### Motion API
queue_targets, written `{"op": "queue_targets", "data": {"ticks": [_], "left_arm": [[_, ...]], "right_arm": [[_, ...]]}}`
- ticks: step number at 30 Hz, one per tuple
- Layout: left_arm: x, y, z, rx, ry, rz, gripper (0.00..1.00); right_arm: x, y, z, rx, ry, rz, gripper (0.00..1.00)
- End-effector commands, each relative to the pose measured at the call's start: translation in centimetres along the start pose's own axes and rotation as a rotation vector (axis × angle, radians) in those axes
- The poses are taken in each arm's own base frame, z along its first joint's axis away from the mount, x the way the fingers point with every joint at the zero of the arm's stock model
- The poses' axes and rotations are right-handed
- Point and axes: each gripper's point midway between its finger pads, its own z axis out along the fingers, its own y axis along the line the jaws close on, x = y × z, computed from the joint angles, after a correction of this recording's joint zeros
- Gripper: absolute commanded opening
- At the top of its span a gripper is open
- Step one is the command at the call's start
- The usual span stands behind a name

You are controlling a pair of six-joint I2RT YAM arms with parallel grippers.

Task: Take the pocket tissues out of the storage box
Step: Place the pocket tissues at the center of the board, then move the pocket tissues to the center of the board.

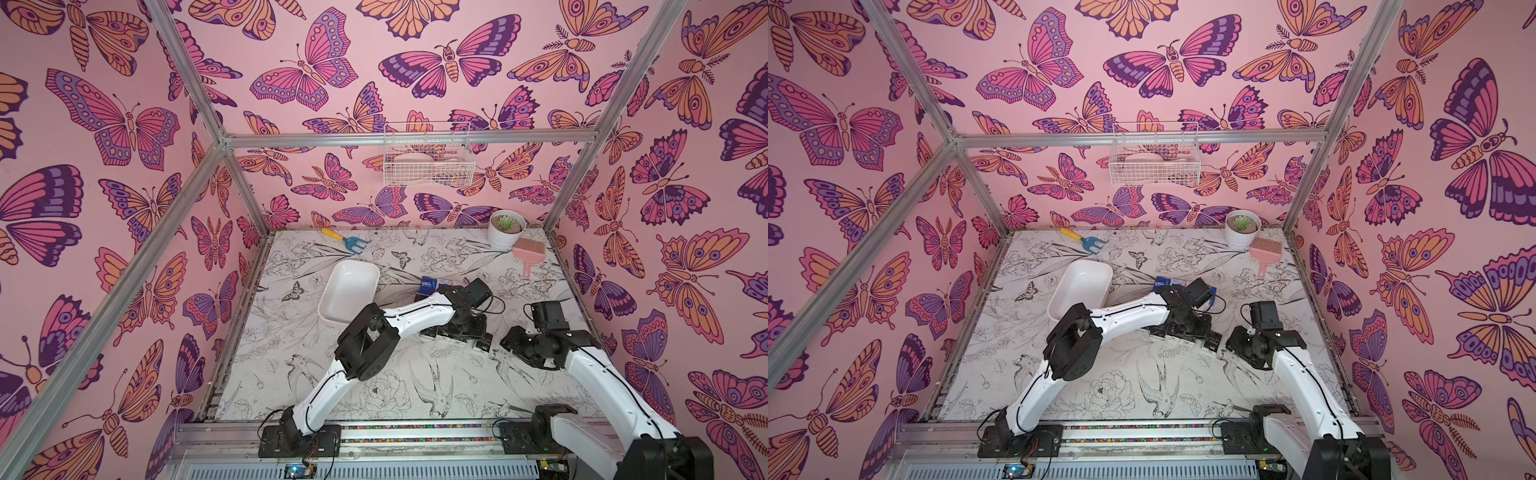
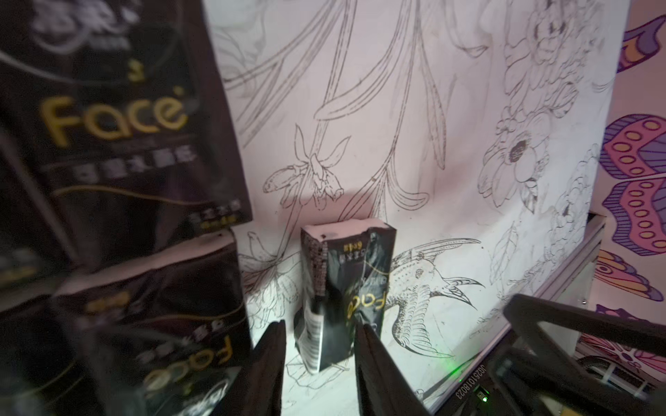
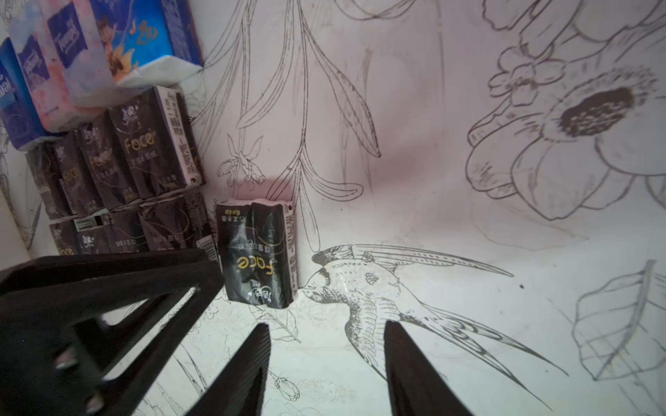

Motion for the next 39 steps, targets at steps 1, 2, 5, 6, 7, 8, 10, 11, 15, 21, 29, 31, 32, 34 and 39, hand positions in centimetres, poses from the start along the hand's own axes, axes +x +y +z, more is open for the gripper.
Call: {"op": "queue_targets", "data": {"ticks": [1, 2, 5, 6, 7, 8, 10, 11, 15, 21, 29, 31, 32, 34, 39], "left_arm": [[-1.6, -1.6, -5.5, 0.063, -0.081, 0.04, 0.38], [-1.9, -1.5, -6.4, 0.066, -0.094, 0.039, 0.37], [-2.5, -0.1, -9.0, 0.051, -0.141, 0.034, 0.38], [-2.7, 0.6, -9.9, 0.036, -0.159, 0.036, 0.38], [-2.8, 1.3, -10.6, 0.021, -0.175, 0.032, 0.38], [-2.9, 2.3, -11.4, 0.002, -0.19, 0.026, 0.38], [-2.9, 4.3, -12.5, -0.033, -0.21, 0.005, 0.38], [-2.9, 5.2, -13.1, -0.049, -0.221, -0.003, 0.38], [-2.5, 8.9, -15.0, -0.118, -0.258, -0.047, 0.38], [-2.1, 12.2, -17.1, -0.174, -0.297, -0.094, 0.39], [-1.7, 14.8, -18.0, -0.21, -0.31, -0.138, 0.39], [-1.7, 15.1, -18.1, -0.218, -0.312, -0.14, 0.39], [-1.6, 15.2, -18.1, -0.222, -0.313, -0.141, 0.39], [-1.5, 15.4, -18.1, -0.225, -0.311, -0.144, 0.39], [-1.3, 16.1, -18.1, -0.237, -0.31, -0.155, 0.39]], "right_arm": [[-0.4, 1.2, 0.6, -0.071, 0.005, 0.018, 0.54], [-0.4, 1.3, 0.8, -0.077, 0.007, 0.025, 0.54], [-0.6, 1.8, 1.5, -0.107, 0.01, 0.035, 0.53], [-0.7, 2.0, 1.7, -0.117, 0.013, 0.039, 0.53], [-0.7, 2.2, 1.9, -0.124, 0.017, 0.04, 0.53], [-0.9, 2.4, 2.1, -0.13, 0.016, 0.038, 0.53], [-0.9, 2.7, 2.5, -0.132, 0.03, 0.031, 0.53], [-0.9, 2.8, 2.7, -0.13, 0.036, 0.024, 0.53], [-1.0, 2.9, 3.8, -0.116, 0.059, 0.017, 0.53], [-1.3, 3.2, 4.6, -0.119, 0.069, 0.01, 0.48], [-0.7, 3.7, 5.8, -0.114, 0.108, -0.022, 0.41], [-0.5, 3.9, 6.0, -0.114, 0.116, -0.029, 0.39], [-0.4, 3.9, 6.1, -0.111, 0.118, -0.032, 0.38], [-0.5, 3.9, 6.3, -0.106, 0.117, -0.034, 0.36], [-1.0, 4.1, 6.4, -0.105, 0.109, -0.036, 0.34]]}}
